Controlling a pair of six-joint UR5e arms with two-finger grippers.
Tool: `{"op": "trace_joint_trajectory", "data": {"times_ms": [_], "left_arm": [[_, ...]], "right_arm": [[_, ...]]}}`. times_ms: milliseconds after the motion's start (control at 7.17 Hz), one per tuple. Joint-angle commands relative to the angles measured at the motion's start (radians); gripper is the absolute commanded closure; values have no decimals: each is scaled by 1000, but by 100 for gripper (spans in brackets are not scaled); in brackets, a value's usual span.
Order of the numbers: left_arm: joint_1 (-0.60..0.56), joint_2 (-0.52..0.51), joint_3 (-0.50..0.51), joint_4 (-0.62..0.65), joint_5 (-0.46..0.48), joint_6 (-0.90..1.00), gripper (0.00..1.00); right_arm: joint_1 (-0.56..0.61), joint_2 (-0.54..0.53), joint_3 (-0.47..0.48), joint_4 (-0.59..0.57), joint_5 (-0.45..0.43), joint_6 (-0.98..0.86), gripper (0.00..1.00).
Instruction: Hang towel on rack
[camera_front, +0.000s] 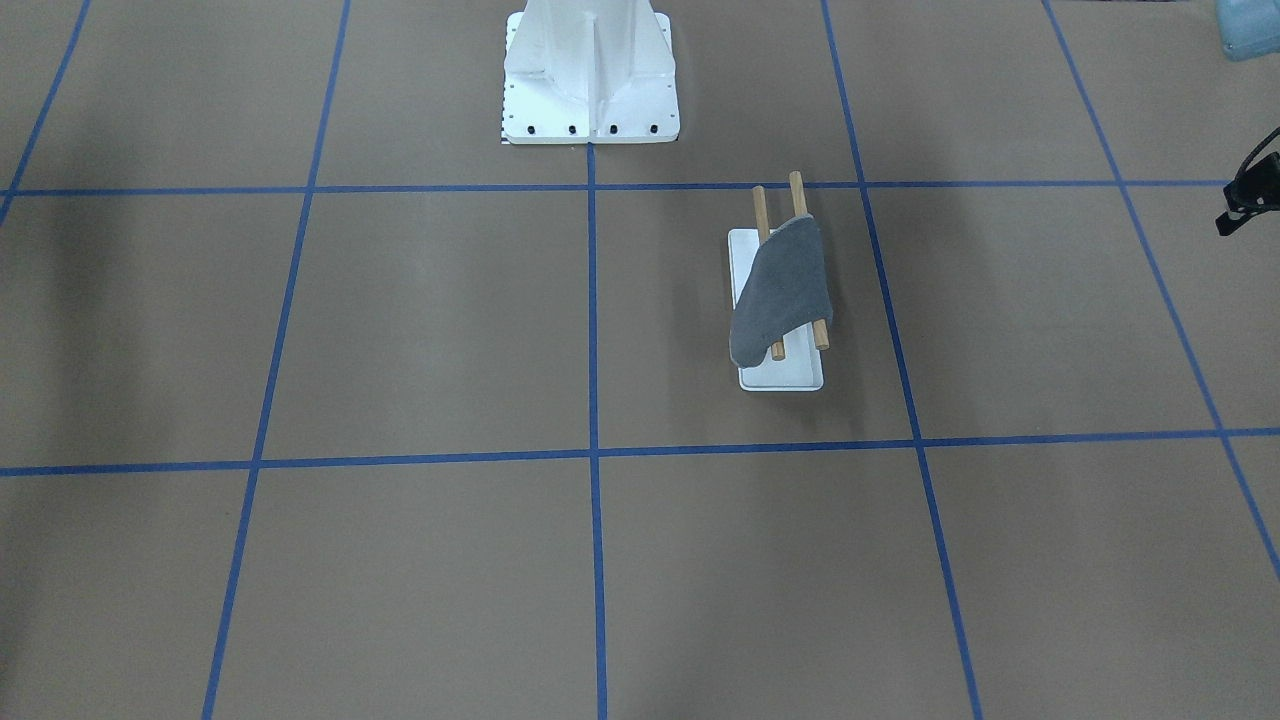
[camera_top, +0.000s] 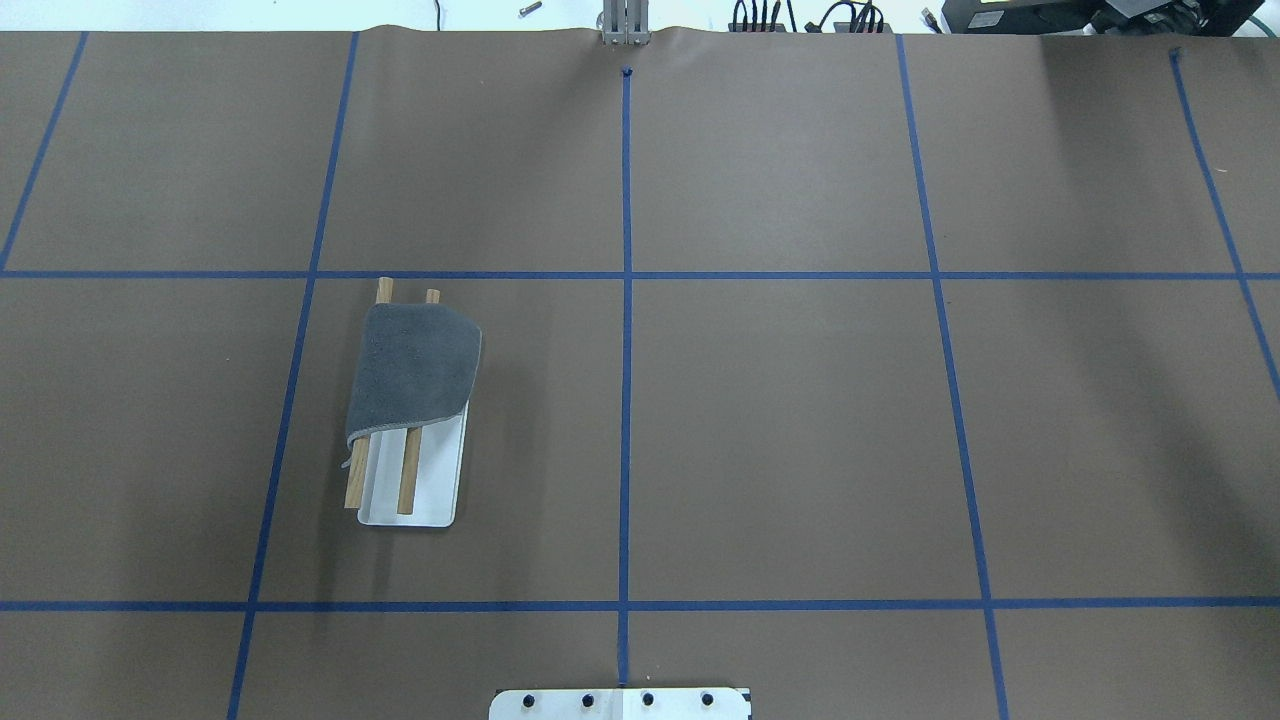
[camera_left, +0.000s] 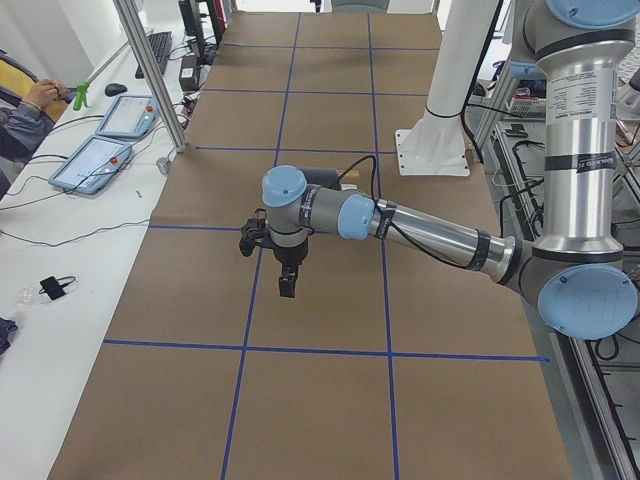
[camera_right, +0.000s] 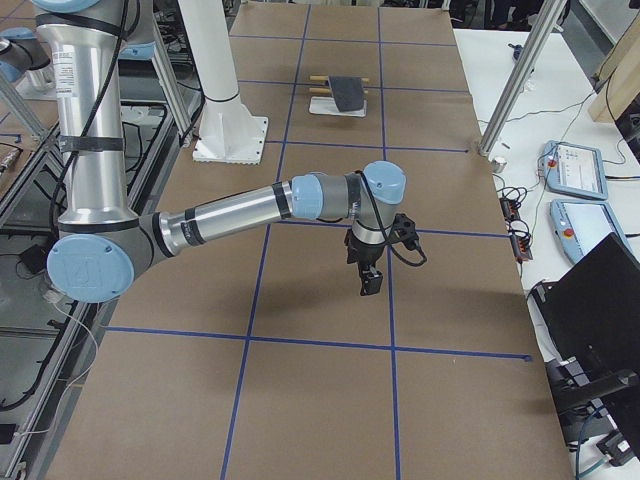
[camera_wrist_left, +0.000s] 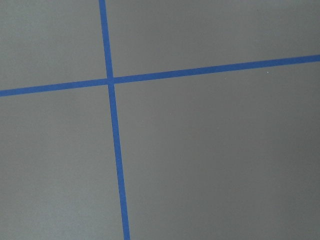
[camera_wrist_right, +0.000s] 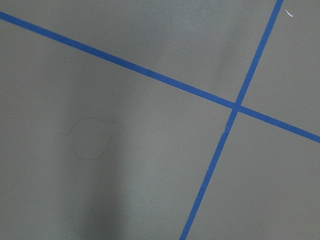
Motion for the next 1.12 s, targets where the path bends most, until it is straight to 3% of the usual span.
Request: {"op": "trace_joint_trajectory", "data": {"times_ms": [0, 418, 976], "left_arm": [[-2, -16, 3, -1, 0, -1, 2], [-2, -19, 12, -1, -3, -1, 2], [0, -20, 11, -3, -1, -1, 2]], "right_arm": [[2, 5, 1, -4, 3, 16, 0], [0, 7, 4, -4, 58, 180, 0], [2, 2, 7, -3, 68, 183, 0]]}}
